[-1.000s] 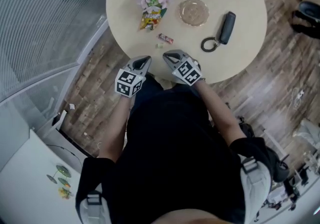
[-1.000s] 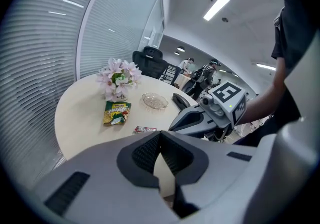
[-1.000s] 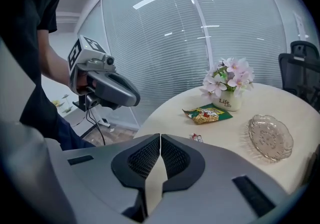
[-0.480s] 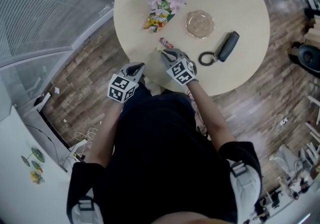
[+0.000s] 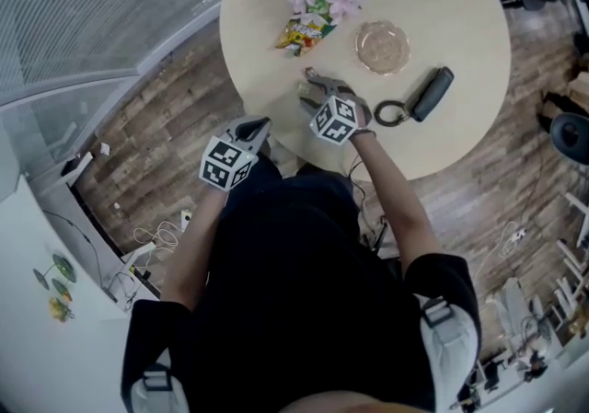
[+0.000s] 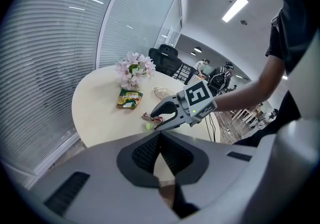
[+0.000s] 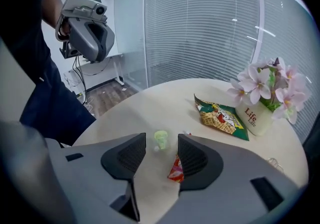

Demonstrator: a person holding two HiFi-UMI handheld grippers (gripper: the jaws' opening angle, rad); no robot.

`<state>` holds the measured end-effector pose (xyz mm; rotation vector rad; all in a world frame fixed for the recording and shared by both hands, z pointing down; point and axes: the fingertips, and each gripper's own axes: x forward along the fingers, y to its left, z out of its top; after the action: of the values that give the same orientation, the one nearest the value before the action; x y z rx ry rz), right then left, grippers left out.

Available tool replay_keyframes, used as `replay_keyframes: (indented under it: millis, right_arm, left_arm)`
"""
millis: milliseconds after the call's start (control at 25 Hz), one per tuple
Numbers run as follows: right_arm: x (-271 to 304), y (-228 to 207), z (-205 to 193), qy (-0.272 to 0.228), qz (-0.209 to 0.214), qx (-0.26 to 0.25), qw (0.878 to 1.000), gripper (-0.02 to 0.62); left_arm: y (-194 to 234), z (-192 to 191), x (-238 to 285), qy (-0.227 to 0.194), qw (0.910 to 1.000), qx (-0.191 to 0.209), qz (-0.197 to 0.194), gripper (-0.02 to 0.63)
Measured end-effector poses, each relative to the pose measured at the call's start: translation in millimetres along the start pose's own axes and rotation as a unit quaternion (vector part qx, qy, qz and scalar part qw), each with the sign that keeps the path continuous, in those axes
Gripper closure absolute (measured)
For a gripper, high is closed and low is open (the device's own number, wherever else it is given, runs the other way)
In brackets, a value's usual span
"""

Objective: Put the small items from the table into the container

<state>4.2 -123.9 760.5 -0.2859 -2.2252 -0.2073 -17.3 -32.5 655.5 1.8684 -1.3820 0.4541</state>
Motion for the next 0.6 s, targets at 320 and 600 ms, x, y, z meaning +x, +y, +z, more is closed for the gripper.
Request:
replay_keyframes:
  millis: [320,600]
  right_arm:
    - [11,-5,2,0.007,-0.001,-0.002,1.000,0.400]
    - [19,-2,-9,0.033,0.004,-0.001,0.999,0.471]
  left_arm:
    - [10,-1,-5,-0.002,1.0000,-0.007,0.005,0.603]
    - [15,-1,-9,-0.004,0.9999,-0.010,0.008,0.603]
